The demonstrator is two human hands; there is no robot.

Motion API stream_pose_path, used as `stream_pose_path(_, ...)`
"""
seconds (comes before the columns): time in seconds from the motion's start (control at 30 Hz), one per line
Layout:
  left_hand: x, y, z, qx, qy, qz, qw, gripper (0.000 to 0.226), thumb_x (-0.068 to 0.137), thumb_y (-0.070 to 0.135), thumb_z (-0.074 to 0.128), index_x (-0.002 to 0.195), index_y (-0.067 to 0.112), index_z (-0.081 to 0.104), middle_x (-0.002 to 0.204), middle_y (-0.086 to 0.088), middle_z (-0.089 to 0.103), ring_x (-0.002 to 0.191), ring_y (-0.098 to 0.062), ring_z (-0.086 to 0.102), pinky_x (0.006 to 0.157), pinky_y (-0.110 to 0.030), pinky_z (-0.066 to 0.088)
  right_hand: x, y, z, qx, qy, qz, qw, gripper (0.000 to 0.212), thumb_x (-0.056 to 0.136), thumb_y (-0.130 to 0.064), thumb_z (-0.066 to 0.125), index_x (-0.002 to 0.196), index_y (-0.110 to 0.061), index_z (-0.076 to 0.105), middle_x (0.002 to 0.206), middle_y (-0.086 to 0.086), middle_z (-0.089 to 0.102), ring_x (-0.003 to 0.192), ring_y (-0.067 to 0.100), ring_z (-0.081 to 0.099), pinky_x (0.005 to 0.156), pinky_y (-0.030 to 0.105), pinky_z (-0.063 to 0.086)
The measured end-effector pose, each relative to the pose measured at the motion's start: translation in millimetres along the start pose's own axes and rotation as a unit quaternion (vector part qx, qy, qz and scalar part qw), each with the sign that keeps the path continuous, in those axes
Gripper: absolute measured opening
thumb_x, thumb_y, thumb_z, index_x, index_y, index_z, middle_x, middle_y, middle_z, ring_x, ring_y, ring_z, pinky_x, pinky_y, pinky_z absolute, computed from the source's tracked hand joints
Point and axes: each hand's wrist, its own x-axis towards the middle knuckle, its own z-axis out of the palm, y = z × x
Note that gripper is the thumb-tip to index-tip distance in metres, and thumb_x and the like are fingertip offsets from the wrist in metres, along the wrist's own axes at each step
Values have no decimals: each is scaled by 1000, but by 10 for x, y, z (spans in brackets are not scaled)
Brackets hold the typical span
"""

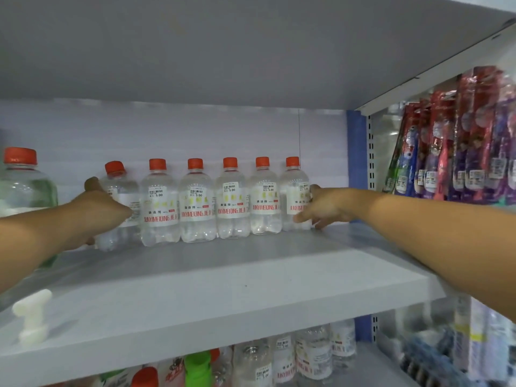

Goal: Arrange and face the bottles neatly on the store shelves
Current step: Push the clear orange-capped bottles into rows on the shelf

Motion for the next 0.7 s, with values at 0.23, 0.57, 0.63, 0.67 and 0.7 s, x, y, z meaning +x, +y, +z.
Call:
stream_pose_path(0.23,56,-33,-7,11,0,-27,1000,74,91,25,74,145,3,29,117,-16,55,104,-37,57,73,-46,57,118,86,129,43,56,-15,997,70,82,-17,85,137,-15,41,127,5,61,114,25,63,94,42,59)
stream_pose_path(0.57,133,-180,-2,-71,-45,-52,995,54,87,26,79,131,8,55,117,-20,67,107,-41,67,83,-46,58,91,70,207,81,82,-43,992,26,88,-20,80,100,-24,57,117,3,65,112,25,61,97,44,55)
stream_pose_path(0.63,153,-192,-5,-79,-45,-59,994,60,86,28,80,136,10,51,122,-19,65,111,-41,65,87,-48,57,89,65,212,82,76,-40,993,29,88,-23,80,107,-23,58,117,2,67,112,24,62,94,42,55)
stream_pose_path(0.67,141,-184,-7,-84,-46,-61,994,61,87,28,80,137,10,50,125,-19,64,113,-41,64,92,-52,56,84,58,205,88,66,-37,993,27,89,-23,79,107,-23,59,116,1,67,113,23,62,94,40,55)
stream_pose_path(0.7,155,-187,0,-91,-46,-62,993,61,88,27,79,138,9,49,128,-19,63,116,-42,63,96,-54,55,67,51,199,100,58,-34,993,24,90,-23,79,104,-25,60,116,0,68,113,22,62,95,39,54)
